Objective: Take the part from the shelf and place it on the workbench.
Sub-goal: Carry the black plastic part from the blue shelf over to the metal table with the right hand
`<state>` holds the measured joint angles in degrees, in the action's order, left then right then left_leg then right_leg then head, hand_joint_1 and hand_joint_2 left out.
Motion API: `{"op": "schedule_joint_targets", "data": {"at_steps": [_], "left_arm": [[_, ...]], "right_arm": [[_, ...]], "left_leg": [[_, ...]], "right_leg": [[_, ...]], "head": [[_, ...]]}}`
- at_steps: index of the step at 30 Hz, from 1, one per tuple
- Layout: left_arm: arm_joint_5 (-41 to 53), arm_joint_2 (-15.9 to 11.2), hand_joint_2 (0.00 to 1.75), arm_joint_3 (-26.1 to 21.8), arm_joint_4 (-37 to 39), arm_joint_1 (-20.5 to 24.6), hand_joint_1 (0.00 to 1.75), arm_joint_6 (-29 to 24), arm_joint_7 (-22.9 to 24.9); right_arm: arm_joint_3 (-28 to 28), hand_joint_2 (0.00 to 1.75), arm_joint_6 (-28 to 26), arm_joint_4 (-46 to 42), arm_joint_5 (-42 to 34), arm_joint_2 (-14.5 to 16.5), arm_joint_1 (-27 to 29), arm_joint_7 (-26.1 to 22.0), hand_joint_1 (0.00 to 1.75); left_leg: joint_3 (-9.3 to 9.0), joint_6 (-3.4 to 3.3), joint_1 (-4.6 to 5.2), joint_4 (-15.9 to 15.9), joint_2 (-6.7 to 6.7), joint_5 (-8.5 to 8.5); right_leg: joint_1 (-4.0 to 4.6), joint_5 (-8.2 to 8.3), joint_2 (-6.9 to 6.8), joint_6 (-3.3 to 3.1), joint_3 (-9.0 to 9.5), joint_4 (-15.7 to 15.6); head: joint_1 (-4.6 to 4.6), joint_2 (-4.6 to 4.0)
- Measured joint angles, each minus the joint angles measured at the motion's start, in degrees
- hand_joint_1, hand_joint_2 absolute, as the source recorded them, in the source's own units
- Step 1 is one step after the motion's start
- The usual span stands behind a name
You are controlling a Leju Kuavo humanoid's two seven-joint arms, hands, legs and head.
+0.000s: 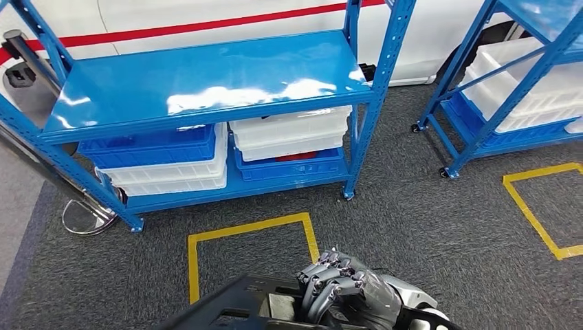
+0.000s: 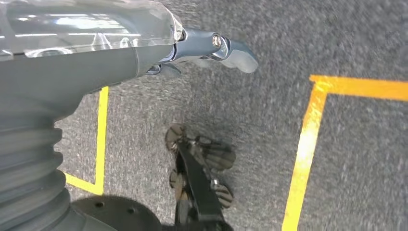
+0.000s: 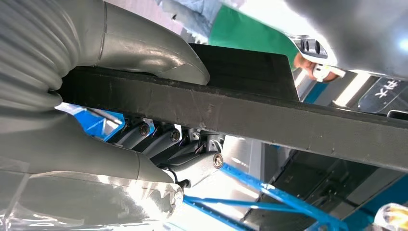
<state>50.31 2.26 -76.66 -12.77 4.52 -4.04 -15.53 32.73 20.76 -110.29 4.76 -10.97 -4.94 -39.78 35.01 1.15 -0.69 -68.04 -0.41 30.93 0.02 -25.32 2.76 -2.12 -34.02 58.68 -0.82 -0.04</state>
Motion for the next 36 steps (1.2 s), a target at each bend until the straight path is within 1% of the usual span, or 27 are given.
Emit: {"op": "schedule_joint_targets", "data": {"at_steps": [2, 4, 5, 6, 8, 10, 12, 13, 14, 15, 17, 19, 20, 22, 23, 24, 25, 26, 27, 28, 29, 30, 31, 33, 34, 35, 36], "left_arm": [[-0.04, -0.17, 1.75, -0.05, -0.03, 0.07, 0.0, -0.34, -0.08], [-0.27, -0.32, 1.75, -0.22, -0.09, 0.09, 0.0, -0.85, -0.42], [-0.41, -0.34, 1.75, -0.32, -0.11, 0.09, 0.0, -0.89, -0.79], [-0.48, -0.37, 1.75, -0.39, -0.15, 0.13, 0.0, -0.77, -1.23], [-0.25, -0.52, 1.75, -0.45, -0.3, 0.16, 0.0, -0.25, -2.18], [0.24, -0.79, 1.75, -0.45, -0.49, 0.02, 0.0, 0.02, -2.87], [0.75, -1.02, 1.75, -0.45, -0.57, -0.23, 0.0, 0.1, -3.27], [0.99, -1.11, 1.75, -0.45, -0.57, -0.32, 0.0, 0.1, -3.37], [1.19, -1.19, 1.75, -0.45, -0.58, -0.37, 0.0, 0.05, -3.42], [1.33, -1.24, 1.75, -0.45, -0.58, -0.37, 0.0, -0.08, -3.44], [1.5, -1.26, 1.75, -0.44, -0.58, -0.25, 0.0, -0.67, -3.43], [1.8, -1.26, 1.75, -0.39, -0.57, -0.18, 0.0, -1.35, -3.33], [2.02, -1.25, 1.75, -0.36, -0.56, -0.16, 0.0, -1.48, -3.17], [2.54, -1.2, 1.75, -0.2, -0.56, -0.09, 0.0, -1.42, -2.64], [2.81, -1.16, 1.75, -0.09, -0.56, -0.05, 0.0, -1.26, -2.39], [3.01, -1.1, 1.75, 0.02, -0.56, -0.04, 0.0, -1.04, -2.19], [3.2, -1.02, 1.75, 0.1, -0.55, -0.08, 0.0, -0.84, -2.06], [3.3, -0.95, 1.75, 0.15, -0.55, -0.15, 0.0, -0.66, -1.97], [3.36, -0.87, 1.75, 0.17, -0.55, -0.28, 0.0, -0.54, -1.91], [3.39, -0.83, 1.75, 0.17, -0.55, -0.42, 0.0, -0.51, -1.85], [3.43, -0.82, 1.75, 0.19, -0.56, -0.53, 0.0, -0.5, -1.77], [3.51, -0.82, 1.75, 0.2, -0.56, -0.61, 0.0, -0.48, -1.66], [3.67, -0.81, 1.75, 0.25, -0.56, -0.63, 0.0, -0.39, -1.55], [4.33, -0.78, 1.75, 0.51, -0.56, -0.61, 0.0, -0.04, -1.36], [4.82, -0.75, 1.75, 0.76, -0.56, -0.6, 0.0, 0.16, -1.22], [5.4, -0.72, 1.75, 1.07, -0.56, -0.61, 0.0, 0.32, -1.06], [6.0, -0.68, 1.75, 1.41, -0.56, -0.62, 0.0, 0.42, -0.84]], "right_arm": [[0.03, 1.75, 0.09, 0.01, -0.11, 0.22, 0.08, 0.0, 1.61], [0.01, 1.75, 0.77, 0.01, -0.82, 0.44, 0.27, 0.0, 1.61], [-0.04, 1.75, 1.32, 0.01, -1.41, 0.49, 0.34, 0.0, 1.61], [-0.17, 1.75, 1.84, 0.0, -2.0, 0.53, 0.42, 0.0, 1.61], [-0.66, 1.75, 2.37, 0.01, -2.79, 0.61, 0.3, -0.01, 1.61], [-1.35, 1.75, 2.4, 0.15, -2.96, 0.78, 0.16, -0.01, 1.61], [-1.87, 1.75, 2.38, 0.62, -2.65, 0.94, 0.18, -0.01, 1.61], [-2.02, 1.75, 2.37, 1.12, -2.48, 0.97, 0.17, 0.0, 1.61], [-2.17, 1.75, 2.45, 1.85, -2.45, 0.99, 0.11, 0.02, 1.61], [-2.35, 1.75, 2.65, 2.72, -2.59, 1.0, -0.04, 0.04, 1.61], [-2.78, 1.75, 3.53, 4.54, -3.33, 1.09, -0.81, 0.06, 1.61], [-3.19, 1.75, 4.41, 6.61, -3.94, 1.52, -2.12, 0.05, 1.61], [-3.36, 1.75, 4.63, 7.75, -4.09, 1.82, -2.79, 0.05, 1.61], [-3.68, 1.75, 4.6, 9.94, -4.16, 2.45, -3.8, 0.05, 1.61], [-3.82, 1.75, 4.4, 10.8, -4.11, 2.72, -4.15, 0.04, 1.61], [-3.94, 1.75, 4.16, 11.46, -4.04, 2.97, -4.5, 0.03, 1.61], [-4.02, 1.75, 3.95, 11.98, -3.99, 3.21, -4.8, 0.02, 1.61], [-4.08, 1.75, 3.8, 12.46, -3.95, 3.45, -5.04, 0.0, 1.61], [-4.13, 1.75, 3.74, 12.92, -3.88, 3.63, -5.22, 0.0, 1.61], [-4.15, 1.75, 3.73, 13.36, -3.84, 3.76, -5.26, 0.01, 1.61], [-4.19, 1.75, 3.73, 13.74, -3.79, 3.83, -5.26, 0.01, 1.61], [-4.23, 1.75, 3.69, 14.03, -3.78, 3.85, -5.25, 0.02, 1.61], [-4.31, 1.75, 3.54, 14.19, -3.81, 3.85, -5.25, 0.02, 1.61], [-4.62, 1.75, 2.98, 14.22, -4.04, 3.83, -5.25, 0.01, 1.61], [-4.84, 1.75, 2.59, 14.02, -4.15, 3.8, -5.14, 0.0, 1.61], [-5.14, 1.75, 2.23, 13.54, -4.22, 3.71, -4.84, 0.0, 1.61], [-5.5, 1.75, 1.94, 12.77, -4.22, 3.56, -4.31, -0.01, 1.61]], "left_leg": [[-3.57, -0.61, -0.03, 7.38, -2.48, -2.57], [-4.62, -0.9, 0.1, 9.92, -3.74, -2.83], [-4.63, -1.02, 0.16, 10.16, -3.2, -3.04], [-4.72, -1.26, 0.07, 10.4, -2.49, -3.33], [-4.75, -1.9, -0.22, 11.03, -1.11, -3.96], [-4.6, -2.24, -0.25, 11.25, 0.14, -4.2], [-4.41, -2.29, -0.18, 11.23, 1.3, -4.22], [-4.36, -2.28, -0.18, 11.21, 1.87, -4.23], [-4.33, -2.26, -0.18, 11.18, 2.5, -4.23], [-4.32, -2.21, -0.18, 11.13, 3.13, -4.21], [-4.4, -1.95, -0.16, 10.97, 4.21, -4.09], [-4.46, -1.36, 0.05, 10.77, 5.14, -3.92], [-4.48, -1.0, 0.14, 10.76, 5.57, -3.9], [-4.58, -0.28, 0.21, 10.84, 6.39, -3.88], [-4.53, 0.04, 0.12, 10.53, 6.04, -3.51], [-4.1, 0.29, 0.01, 9.34, 5.07, -2.53], [-3.07, 0.5, -0.12, 6.88, 3.73, -0.9], [-1.58, 0.64, -0.25, 3.4, 2.22, 1.09], [0.32, 0.74, -0.29, -0.79, 1.33, 3.06], [1.96, 0.83, -0.3, -4.26, 0.95, 4.26], [2.79, 0.85, -0.3, -5.9, 0.83, 4.31], [2.63, 0.83, -0.32, -5.41, 0.75, 3.27], [1.32, 0.75, -0.37, -2.46, 0.5, 1.21], [-2.23, 0.52, -0.62, 5.5, -1.44, -2.43], [-3.4, 0.38, -0.7, 8.14, -2.42, -3.24], [-3.9, 0.19, -0.68, 9.36, -3.08, -3.34], [-3.95, -0.03, -0.56, 9.54, -3.09, -3.19]], "right_leg": [[0.03, 0.16, 1.16, 0.33, -0.2, 0.25], [-0.2, 0.54, 2.24, 1.03, -0.69, 0.34], [-0.29, 0.78, 2.85, 1.46, -0.9, 0.28], [-0.33, 0.84, 2.85, 1.83, -1.08, 0.35], [-0.17, -0.65, 0.93, 2.39, -2.09, 2.33], [-0.32, -4.22, -1.56, 2.83, -4.68, 7.99], [-0.68, -7.01, -2.13, 3.26, -7.38, 14.07], [-0.84, -7.33, -2.22, 3.46, -8.0, 15.66], [-1.03, -6.95, -2.36, 3.65, -7.95, 15.95], [-1.21, -5.77, -2.61, 3.8, -6.94, 14.46], [-1.29, -2.42, -4.27, 3.71, -2.41, 6.58], [-0.83, -0.75, -5.91, 3.04, 0.73, 0.58], [-0.56, -0.82, -6.16, 2.68, 1.0, -0.24], [-0.43, -0.53, -5.07, 1.98, 0.77, -0.36], [-0.56, -0.31, -4.6, 1.6, 0.79, -0.62], [-0.73, -0.04, -4.14, 1.17, 0.79, -0.9], [-0.9, 0.22, -3.66, 0.8, 0.79, -1.15], [-0.9, 0.36, -3.22, 0.58, 0.68, -1.2], [-0.85, 0.45, -2.65, 0.43, 0.51, -1.17], [-0.78, 0.5, -1.99, 0.38, 0.38, -1.11], [-0.73, 0.53, -1.3, 0.37, 0.3, -1.02], [-0.7, 0.55, -0.56, 0.39, 0.25, -0.89], [-0.72, 0.52, 0.16, 0.46, 0.24, -0.72], [-0.68, 0.37, 1.5, 0.86, 0.03, -0.15], [-0.68, 0.37, 2.13, 1.22, -0.25, 0.13], [-0.67, 0.45, 2.7, 1.64, -0.58, 0.3], [-0.69, 0.62, 3.27, 2.07, -0.89, 0.35]], "head": [[0.03, 0.0], [0.04, 0.0], [0.03, 0.0], [0.02, 0.0], [0.19, 0.0], [0.44, 0.0], [0.5, 0.0], [0.5, 0.0], [0.5, 0.0], [0.5, 0.0], [0.51, 0.0], [0.48, 0.0], [0.46, 0.0], [0.44, 0.0], [0.43, 0.0], [0.41, 0.0], [0.37, 0.0], [0.34, 0.0], [0.3, 0.0], [0.28, 0.0], [0.27, 0.0], [0.27, 0.0], [0.27, 0.0], [0.28, 0.0], [0.28, 0.0], [0.29, 0.0], [0.3, 0.0]]}}
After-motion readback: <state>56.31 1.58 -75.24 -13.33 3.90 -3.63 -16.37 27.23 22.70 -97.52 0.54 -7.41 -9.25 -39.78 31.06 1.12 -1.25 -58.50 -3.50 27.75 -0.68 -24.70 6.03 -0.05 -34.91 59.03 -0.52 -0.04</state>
